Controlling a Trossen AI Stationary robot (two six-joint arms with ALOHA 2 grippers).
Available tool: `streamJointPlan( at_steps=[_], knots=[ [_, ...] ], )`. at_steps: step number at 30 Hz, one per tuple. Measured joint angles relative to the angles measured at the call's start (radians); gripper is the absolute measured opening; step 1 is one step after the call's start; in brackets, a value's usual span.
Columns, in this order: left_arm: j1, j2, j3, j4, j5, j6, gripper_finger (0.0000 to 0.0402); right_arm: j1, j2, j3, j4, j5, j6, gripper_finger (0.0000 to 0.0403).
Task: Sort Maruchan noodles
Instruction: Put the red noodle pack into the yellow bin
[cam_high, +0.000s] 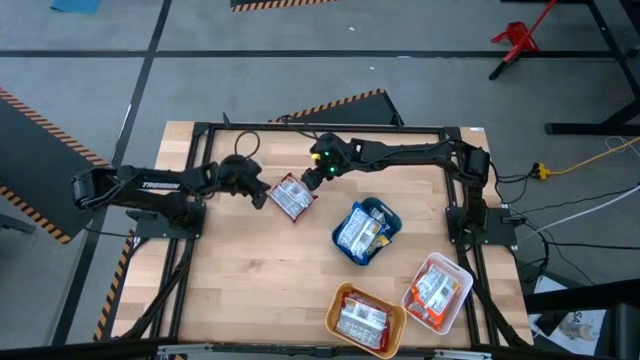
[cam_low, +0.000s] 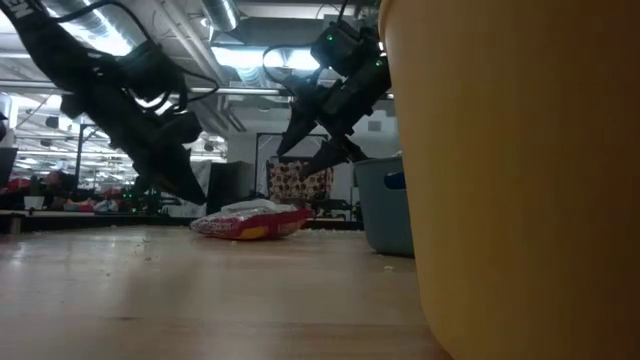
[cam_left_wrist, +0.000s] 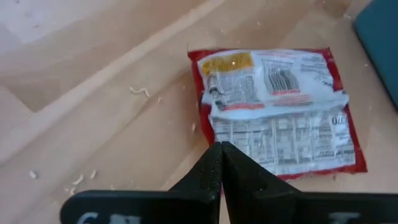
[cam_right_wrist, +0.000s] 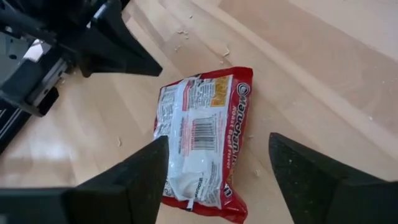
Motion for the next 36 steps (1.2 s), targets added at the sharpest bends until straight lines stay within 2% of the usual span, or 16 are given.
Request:
streamJointPlan(
  at_steps=[9, 20, 29, 36],
  knots=[
    [-0.044, 0.008, -0.017, 0.076, 0.000, -0.004, 0.0000, 0.000, 0.000, 0.000, 0.001, 0.026, -0.002, 0.0258],
    [-0.059, 0.182, -0.016, 0.142, 0.024, -0.008, 0.0000, 0.000, 0.000, 0.000, 0.001, 0.026, -0.002, 0.0257],
    [-0.068, 0.258, -0.012, 0.162, 0.020, -0.008, 0.0000, 0.001, 0.004, 0.000, 0.002, -0.028, -0.005, 0.0257],
    [-0.114, 0.280, -0.014, 0.137, 0.016, -0.007, 0.0000, 0.008, 0.063, 0.002, 0.014, -0.065, 0.029, 0.0257]
  ],
)
